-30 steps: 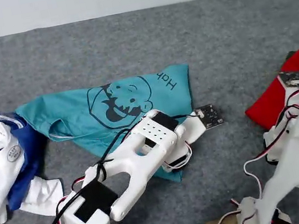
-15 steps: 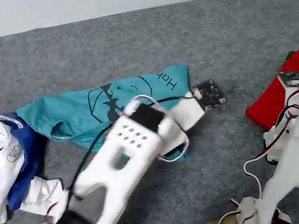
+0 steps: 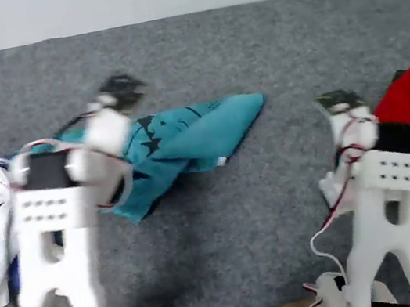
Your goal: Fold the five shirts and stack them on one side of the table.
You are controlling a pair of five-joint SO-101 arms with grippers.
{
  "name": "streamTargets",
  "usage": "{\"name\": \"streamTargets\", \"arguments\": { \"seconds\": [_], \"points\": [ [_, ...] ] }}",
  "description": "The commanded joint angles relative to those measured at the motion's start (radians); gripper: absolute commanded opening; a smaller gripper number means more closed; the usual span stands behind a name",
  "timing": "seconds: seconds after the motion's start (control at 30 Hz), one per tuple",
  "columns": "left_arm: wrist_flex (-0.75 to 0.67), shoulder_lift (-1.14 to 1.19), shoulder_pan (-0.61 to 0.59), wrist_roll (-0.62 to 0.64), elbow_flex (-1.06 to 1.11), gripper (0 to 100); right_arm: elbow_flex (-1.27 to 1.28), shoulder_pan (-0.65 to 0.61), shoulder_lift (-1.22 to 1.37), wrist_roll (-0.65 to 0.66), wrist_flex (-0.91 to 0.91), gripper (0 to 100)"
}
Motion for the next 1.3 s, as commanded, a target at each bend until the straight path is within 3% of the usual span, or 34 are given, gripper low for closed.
{"name": "streamTargets", "arguments": {
  "seconds": [0.0, 0.17, 0.33, 0.7, 0.97, 1.27],
  "points": [
    [0.011, -0.06, -0.181, -0.038, -0.03, 1, -0.011, -0.136, -0.025, 0.005, -0.097, 1.2],
    [0.011, -0.061, -0.31, -0.048, -0.021, 1, -0.011, -0.257, 0.019, 0.005, -0.282, 6.9],
    [-0.014, -0.063, -0.318, -0.046, 0.056, 1, -0.058, -0.371, 0.199, 0.003, -0.387, 21.0],
    [-0.064, -0.061, -0.318, -0.044, 0.131, 1, -0.462, -0.541, 0.644, 0.009, -0.386, 21.5],
    [-0.081, -0.061, -0.318, -0.044, 0.131, 1, -0.667, -0.665, 0.854, 0.011, -0.278, 21.6],
    [-0.08, -0.061, -0.318, -0.044, 0.133, 1, -0.812, -0.647, 1.055, 0.011, -0.36, 21.4]
  ]
}}
